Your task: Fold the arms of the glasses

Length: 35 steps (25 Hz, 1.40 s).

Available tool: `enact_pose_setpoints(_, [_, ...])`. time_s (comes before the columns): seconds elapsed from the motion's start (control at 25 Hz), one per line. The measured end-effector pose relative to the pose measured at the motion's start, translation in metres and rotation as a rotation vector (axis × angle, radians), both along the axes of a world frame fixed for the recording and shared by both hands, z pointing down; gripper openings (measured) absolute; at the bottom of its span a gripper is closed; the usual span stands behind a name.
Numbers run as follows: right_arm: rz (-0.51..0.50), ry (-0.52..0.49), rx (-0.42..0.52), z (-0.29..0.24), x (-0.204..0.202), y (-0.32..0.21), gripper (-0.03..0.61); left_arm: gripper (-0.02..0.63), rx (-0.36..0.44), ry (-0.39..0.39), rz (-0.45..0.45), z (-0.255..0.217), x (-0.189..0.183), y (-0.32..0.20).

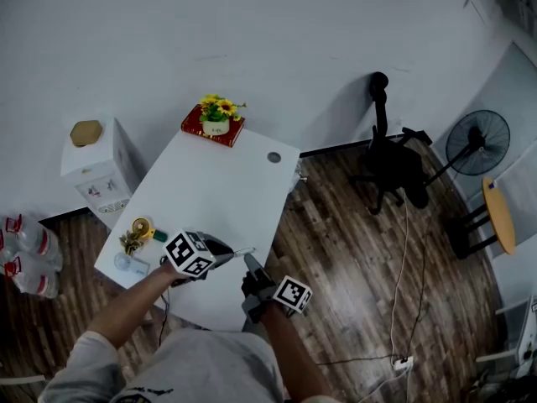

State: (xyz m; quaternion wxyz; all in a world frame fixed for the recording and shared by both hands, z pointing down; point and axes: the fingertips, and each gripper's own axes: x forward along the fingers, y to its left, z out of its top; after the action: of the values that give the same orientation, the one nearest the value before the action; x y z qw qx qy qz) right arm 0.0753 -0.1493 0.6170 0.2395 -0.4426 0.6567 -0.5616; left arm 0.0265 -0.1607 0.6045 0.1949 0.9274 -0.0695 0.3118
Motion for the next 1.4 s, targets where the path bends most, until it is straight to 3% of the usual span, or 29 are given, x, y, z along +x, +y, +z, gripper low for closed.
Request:
enact_pose_setpoints(0.2, [-0.028,0.012,-0.018,0.002,-0.017,-0.002,0.110,0.014,-0.069,0.040,-0.108,0.009,-0.014,-0.007])
enact_pose_setpoints(0.4, [-0.077,0.055,0.045,-0.001,-0.030,-0.008,0.132,0.014,-0.016,0.052,-0.218,0.014,-0.041,-0.026])
enact_pose_setpoints(0.56, [-0.119,0.334,0.188,-0.007,-0.024,-0.013,0.091,0.014,0.024,0.067,-0.317,0.018,-0.064,-0.041])
enact_pose_setpoints(0.72, [-0.102,0.617,0.240,-0.011,-0.010,-0.013,0.008,0.014,0.047,0.088,-0.421,0.018,-0.083,-0.052])
enact_pose_setpoints(1.0, [-0.104,1.010,0.341,-0.037,0.004,-0.022,0.002,0.014,0.095,0.114,-0.522,0.009,-0.109,-0.058])
enact_pose_setpoints(1.16, [-0.090,1.117,0.422,-0.064,0.004,-0.027,0.002,0.014,0.125,0.131,-0.552,-0.002,-0.117,-0.059])
enact_pose_setpoints(1.4, [-0.075,1.180,0.529,-0.101,-0.010,-0.033,0.000,0.014,0.179,0.166,-0.562,-0.026,-0.128,-0.062])
